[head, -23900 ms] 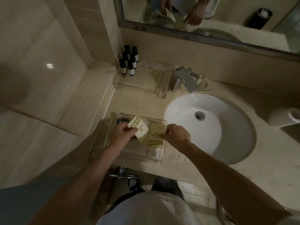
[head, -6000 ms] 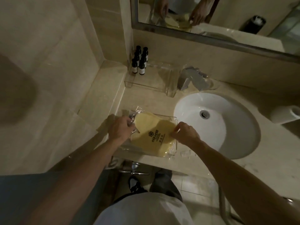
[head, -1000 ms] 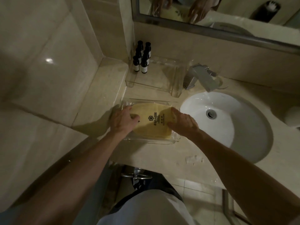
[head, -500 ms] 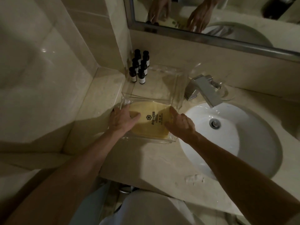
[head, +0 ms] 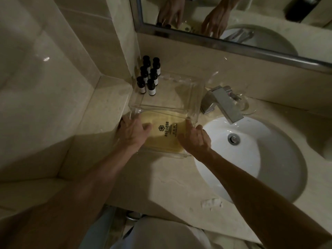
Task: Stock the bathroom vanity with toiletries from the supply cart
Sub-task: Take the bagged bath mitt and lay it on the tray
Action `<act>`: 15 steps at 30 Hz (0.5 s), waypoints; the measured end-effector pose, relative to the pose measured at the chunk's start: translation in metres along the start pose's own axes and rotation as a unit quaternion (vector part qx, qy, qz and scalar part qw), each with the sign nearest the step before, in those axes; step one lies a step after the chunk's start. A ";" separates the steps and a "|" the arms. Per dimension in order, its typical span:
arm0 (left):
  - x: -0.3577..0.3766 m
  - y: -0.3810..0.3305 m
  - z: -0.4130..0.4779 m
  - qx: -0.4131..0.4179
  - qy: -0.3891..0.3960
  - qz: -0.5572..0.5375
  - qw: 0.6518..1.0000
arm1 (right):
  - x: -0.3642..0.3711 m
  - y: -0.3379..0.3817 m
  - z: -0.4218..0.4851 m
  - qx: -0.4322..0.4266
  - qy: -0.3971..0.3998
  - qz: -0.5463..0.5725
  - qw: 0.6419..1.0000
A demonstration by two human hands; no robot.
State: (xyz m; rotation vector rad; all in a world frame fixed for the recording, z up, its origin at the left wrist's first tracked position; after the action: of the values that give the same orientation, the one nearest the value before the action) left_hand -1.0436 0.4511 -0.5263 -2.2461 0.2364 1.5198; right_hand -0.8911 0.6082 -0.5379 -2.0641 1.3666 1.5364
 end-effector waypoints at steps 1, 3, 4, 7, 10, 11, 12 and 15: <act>0.001 0.000 0.000 0.001 -0.005 -0.001 1.000 | 0.004 -0.002 -0.001 -0.003 -0.016 0.003 1.000; 0.004 0.001 0.003 0.003 -0.010 -0.005 1.000 | 0.006 -0.003 -0.001 -0.007 -0.044 0.008 0.999; 0.005 0.002 0.005 0.006 -0.014 -0.005 1.000 | 0.009 -0.004 -0.001 -0.008 -0.053 0.019 0.998; 0.006 0.002 0.010 0.023 -0.032 -0.003 0.999 | 0.009 -0.003 -0.006 -0.017 -0.065 0.031 0.997; 0.003 -0.002 0.010 0.026 -0.046 0.018 0.998 | 0.013 -0.005 -0.003 -0.010 -0.068 0.031 0.997; 0.001 -0.004 0.010 0.021 -0.047 0.028 0.998 | 0.013 -0.003 -0.004 -0.007 -0.069 0.035 0.997; 0.000 -0.006 0.012 0.020 -0.045 0.035 0.998 | 0.015 -0.003 -0.002 -0.005 -0.072 0.039 0.997; -0.002 -0.010 0.017 0.016 -0.038 0.033 0.999 | 0.016 0.001 -0.003 0.000 -0.091 0.047 0.995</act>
State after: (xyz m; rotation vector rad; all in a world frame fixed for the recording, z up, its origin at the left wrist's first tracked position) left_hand -1.0553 0.4669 -0.5277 -2.1705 0.3117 1.6197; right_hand -0.8896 0.5969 -0.5501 -1.8312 1.4115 1.7155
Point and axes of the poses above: each hand's wrist, its own z-axis towards the middle knuckle, its own x-axis out of the palm, y = z × x, the point moved 2 cm from there along z, towards the middle knuckle, and after that the axes turned 1 degree about z, right-handed, at the moved point
